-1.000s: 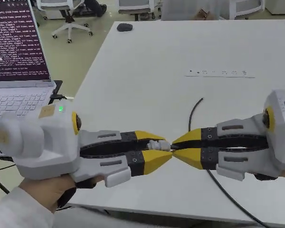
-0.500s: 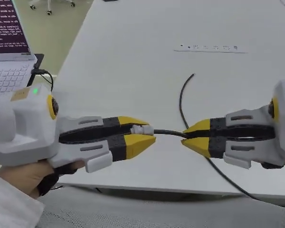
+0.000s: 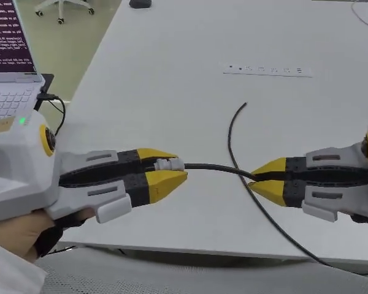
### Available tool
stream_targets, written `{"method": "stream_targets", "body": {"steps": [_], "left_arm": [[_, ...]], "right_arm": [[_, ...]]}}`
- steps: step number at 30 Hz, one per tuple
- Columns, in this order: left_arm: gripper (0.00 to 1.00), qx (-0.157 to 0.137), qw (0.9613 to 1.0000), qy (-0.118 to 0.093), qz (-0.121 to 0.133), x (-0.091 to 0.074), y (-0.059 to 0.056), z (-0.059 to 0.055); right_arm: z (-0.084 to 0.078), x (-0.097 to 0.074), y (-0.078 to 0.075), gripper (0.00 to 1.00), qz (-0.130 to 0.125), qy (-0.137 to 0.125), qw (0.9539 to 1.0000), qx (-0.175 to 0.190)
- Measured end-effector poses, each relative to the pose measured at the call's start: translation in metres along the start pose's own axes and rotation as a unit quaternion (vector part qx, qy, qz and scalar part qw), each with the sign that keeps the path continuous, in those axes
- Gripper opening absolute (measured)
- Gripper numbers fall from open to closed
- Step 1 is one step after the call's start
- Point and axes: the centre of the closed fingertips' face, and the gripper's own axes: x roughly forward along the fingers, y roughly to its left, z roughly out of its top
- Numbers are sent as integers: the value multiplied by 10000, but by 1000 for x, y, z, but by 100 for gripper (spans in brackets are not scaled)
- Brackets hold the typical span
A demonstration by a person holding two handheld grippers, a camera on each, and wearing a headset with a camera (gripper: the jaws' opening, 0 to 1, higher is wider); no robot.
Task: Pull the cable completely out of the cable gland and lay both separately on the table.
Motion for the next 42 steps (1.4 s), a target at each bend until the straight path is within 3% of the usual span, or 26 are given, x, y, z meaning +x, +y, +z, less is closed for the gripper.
{"method": "stream_targets", "body": {"steps": [6, 9, 17, 25, 30, 37, 42], "left_arm": [[17, 2, 9998, -25, 196, -15, 5, 3], [17, -10, 9995, -68, 321, -23, 10, 6], [17, -15, 9985, -189, 506, -34, 16, 13], [17, -73, 9981, -153, 585, -36, 18, 10], [17, -139, 9974, -128, 699, -40, 21, 5], [17, -310, 9959, -68, 845, -43, 24, -5], [17, -331, 9959, -57, 836, -39, 28, -4]], "right_arm": [[-5, 3, -6, 5, -27, 68, 10000, -23], [-14, 4, -15, 5, -61, 246, 9997, -9], [-23, 10, -43, 4, -174, 273, 9995, 51], [-49, 48, -76, 4, -52, 537, 9985, 99], [-75, 80, -93, 5, 48, 731, 9965, 392], [-109, 121, -91, 5, 344, 1024, 9925, 578], [-129, 141, -85, 5, 520, 1277, 9885, 614]]}}
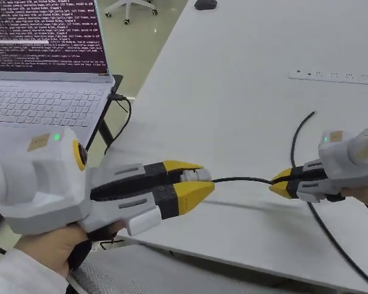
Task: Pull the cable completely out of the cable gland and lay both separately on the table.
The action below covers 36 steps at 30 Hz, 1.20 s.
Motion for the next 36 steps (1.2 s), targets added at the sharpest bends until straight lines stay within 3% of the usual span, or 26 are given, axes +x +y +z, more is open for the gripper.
{"method": "stream_targets", "body": {"steps": [9, 13, 16, 20, 24, 28, 29, 30, 31, 33, 35, 36], "left_arm": [[17, -83, 9997, 158, -137, 12, 4, -8], [17, -124, 9993, 261, -221, 20, 7, -13], [17, -148, 9990, 321, -276, 28, 7, -14], [17, -172, 9985, 369, -378, 39, 6, -13], [17, 32, 9972, 591, -457, 53, 10, -15], [17, 205, 9975, 584, -343, 72, 31, -11], [17, 214, 9972, 684, -200, 76, 41, -15], [17, 253, 9946, 1003, 35, 81, 57, -27], [17, 362, 9926, 1159, 63, 86, 64, -32], [17, 498, 9913, 1205, -160, 100, 70, -39], [17, 515, 9896, 1328, -203, 114, 79, -50], [17, 678, 9868, 1453, -221, 121, 86, -59]], "right_arm": [[-17, 14, 1, 6, 95, 173, 9996, 176], [-15, 15, 3, 8, 208, -11, 9986, 486], [-13, 12, 1, 5, 155, -108, 9988, 461], [-7, 5, -5, 15, 30, -286, 9985, 467], [2, -14, -12, 21, -176, -481, 9977, 442], [6, -44, -12, 26, -358, -731, 9953, 530], [8, -52, -13, 26, -447, -827, 9939, 571], [8, -64, -14, 27, -554, -940, 9919, 651], [8, -71, -14, 27, -619, -994, 9906, 706], [4, -92, -11, 31, -718, -1073, 9886, 779], [0, -112, -9, 35, -865, -1168, 9852, 912], [-3, -122, -8, 36, -948, -1215, 9832, 974]]}}
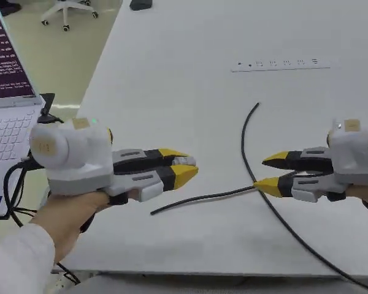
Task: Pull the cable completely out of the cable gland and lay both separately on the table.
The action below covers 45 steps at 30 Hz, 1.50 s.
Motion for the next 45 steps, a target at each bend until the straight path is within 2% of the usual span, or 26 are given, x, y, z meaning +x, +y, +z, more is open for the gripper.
{"method": "stream_targets", "body": {"steps": [3, 4, 8, 10, 13, 15, 17, 20, 22, 27, 31, 33, 36, 37, 39, 42, 45], "left_arm": [[17, 14, 9999, 110, -47, 20, 8, -11], [17, 11, 9999, 120, -65, 26, 11, -14], [17, 37, 9998, 168, -73, 55, 25, -35], [17, -141, 9994, 314, 54, 68, 36, -49], [17, -360, 9987, 344, 124, 84, 49, -64], [17, -401, 9981, 442, 177, 91, 56, -75], [17, -391, 9977, 502, 240, 95, 59, -80], [17, -277, 9976, 594, 217, 100, 57, -89], [17, -204, 9973, 676, 200, 102, 56, -94], [17, -213, 9970, 700, 234, 102, 58, -100], [17, -139, 9964, 787, 294, 98, 57, -105], [18, -114, 9963, 792, 312, 96, 56, -105], [26, -60, 9968, 677, 423, 87, 56, -94], [27, -132, 9971, 595, 446, 82, 55, -87], [29, -157, 9975, 509, 461, 69, 52, -78], [32, 26, 9974, 482, 534, 40, 46, -61], [39, 26, 9974, 417, 581, 15, 40, -46]], "right_arm": [[-3, -32, -5, 37, -350, -72, 9993, 59], [-3, -37, -6, 37, -411, -83, 9991, 73], [-2, -71, -11, 38, -891, -349, 9948, 343], [-3, -85, -12, 38, -1121, -455, 9916, 464], [-9, -102, -8, 37, -1393, -564, 9862, 698], [-15, -107, -7, 36, -1492, -640, 9830, 861], [-26, -110, -4, 36, -1599, -641, 9792, 1072], [-38, -113, 3, 36, -1662, -582, 9772, 1182], [-41, -115, 6, 36, -1695, -578, 9761, 1232], [-39, -118, 8, 36, -1759, -645, 9739, 1282], [-38, -119, 7, 36, -1779, -654, 9736, 1271], [-37, -119, 8, 36, -1784, -655, 9737, 1255], [-31, -121, 10, 36, -1766, -702, 9745, 1194], [-29, -121, 12, 36, -1751, -709, 9751, 1162], [-26, -123, 15, 37, -1701, -701, 9764, 1130], [-22, -127, 19, 38, -1663, -683, 9781, 1046], [-20, -134, 22, 40, -1628, -622, 9794, 1018]]}}
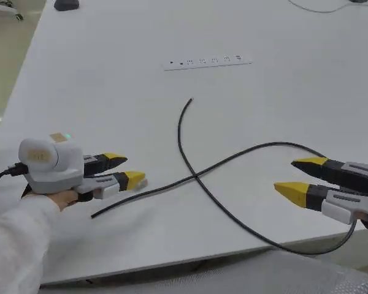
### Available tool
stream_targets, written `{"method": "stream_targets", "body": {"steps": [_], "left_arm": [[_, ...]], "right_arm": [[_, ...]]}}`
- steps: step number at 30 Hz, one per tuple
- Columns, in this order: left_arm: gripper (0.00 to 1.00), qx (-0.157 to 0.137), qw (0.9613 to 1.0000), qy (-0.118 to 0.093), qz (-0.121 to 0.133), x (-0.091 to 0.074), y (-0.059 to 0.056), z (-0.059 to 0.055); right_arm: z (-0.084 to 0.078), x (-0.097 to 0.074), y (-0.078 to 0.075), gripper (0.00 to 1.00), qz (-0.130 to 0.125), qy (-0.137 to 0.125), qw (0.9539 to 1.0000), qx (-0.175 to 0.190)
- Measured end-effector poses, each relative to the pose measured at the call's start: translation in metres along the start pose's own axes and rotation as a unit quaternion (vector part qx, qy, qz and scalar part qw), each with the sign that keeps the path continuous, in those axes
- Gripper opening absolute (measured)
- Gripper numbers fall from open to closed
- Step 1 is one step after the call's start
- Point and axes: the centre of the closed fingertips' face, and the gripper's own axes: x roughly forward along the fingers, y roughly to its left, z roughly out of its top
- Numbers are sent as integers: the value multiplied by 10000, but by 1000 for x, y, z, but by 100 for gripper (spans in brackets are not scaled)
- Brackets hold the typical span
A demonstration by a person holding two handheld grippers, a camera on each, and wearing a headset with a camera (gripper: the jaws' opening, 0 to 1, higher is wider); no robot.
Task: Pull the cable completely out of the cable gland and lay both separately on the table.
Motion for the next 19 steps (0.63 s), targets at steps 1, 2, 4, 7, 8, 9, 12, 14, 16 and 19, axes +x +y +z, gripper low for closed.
{"method": "stream_targets", "body": {"steps": [1, 2, 4, 7, 8, 9, 12, 14, 16, 19], "left_arm": [[40, 11, 10000, -34, 26, -9, -1, 4], [40, 16, 9999, -72, 75, -23, -1, 10], [42, -138, 9995, 56, 272, -46, 1, 13], [49, -272, 9991, -84, 303, -82, -10, 29], [53, -303, 9990, -113, 316, -90, -14, 32], [56, -362, 9986, -132, 356, -102, -19, 34], [61, -499, 9970, -213, 547, -127, -28, 37], [62, -739, 9948, -275, 641, -141, -34, 36], [63, -775, 9941, -346, 675, -153, -41, 35], [65, -757, 9939, -359, 713, -164, -51, 35]], "right_arm": [[0, -2, 0, 41, 0, 26, 10000, -12], [1, -6, 0, 42, 23, 70, 10000, -33], [2, -12, -1, 47, 57, 130, 9999, 5], [0, -20, -5, 54, 17, 259, 9996, 96], [-1, -24, -7, 57, -67, 271, 9995, 160], [-1, -25, -8, 59, -91, 271, 9994, 186], [-1, -35, -7, 58, -119, 291, 9991, 292], [-6, -41, -7, 59, -190, 433, 9986, 227], [-10, -46, -7, 60, -228, 549, 9981, 159], [-14, -53, -9, 61, -271, 643, 9974, 198]]}}
